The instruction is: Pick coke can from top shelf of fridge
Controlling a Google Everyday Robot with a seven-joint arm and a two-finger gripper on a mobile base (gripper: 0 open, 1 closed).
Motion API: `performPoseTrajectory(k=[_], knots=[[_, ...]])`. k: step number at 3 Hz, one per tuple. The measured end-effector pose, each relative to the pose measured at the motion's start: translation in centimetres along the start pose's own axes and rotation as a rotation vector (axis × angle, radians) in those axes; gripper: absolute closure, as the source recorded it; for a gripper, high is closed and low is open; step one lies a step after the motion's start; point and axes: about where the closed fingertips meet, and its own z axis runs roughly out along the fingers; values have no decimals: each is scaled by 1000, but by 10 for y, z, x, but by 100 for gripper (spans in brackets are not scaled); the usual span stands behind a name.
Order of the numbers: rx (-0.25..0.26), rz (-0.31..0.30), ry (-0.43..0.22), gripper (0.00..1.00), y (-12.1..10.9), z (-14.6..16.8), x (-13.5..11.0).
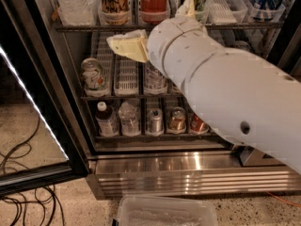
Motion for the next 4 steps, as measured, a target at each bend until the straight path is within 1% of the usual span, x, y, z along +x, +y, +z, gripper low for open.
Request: performPoseTrajectory(k=[1, 2, 3, 4], knots=[[88, -58, -23, 19, -13, -2, -17], [149, -102, -53, 30, -21, 4, -39], [190, -109, -82, 31, -23, 15, -53], [226, -92, -112, 32, -26, 29, -58]])
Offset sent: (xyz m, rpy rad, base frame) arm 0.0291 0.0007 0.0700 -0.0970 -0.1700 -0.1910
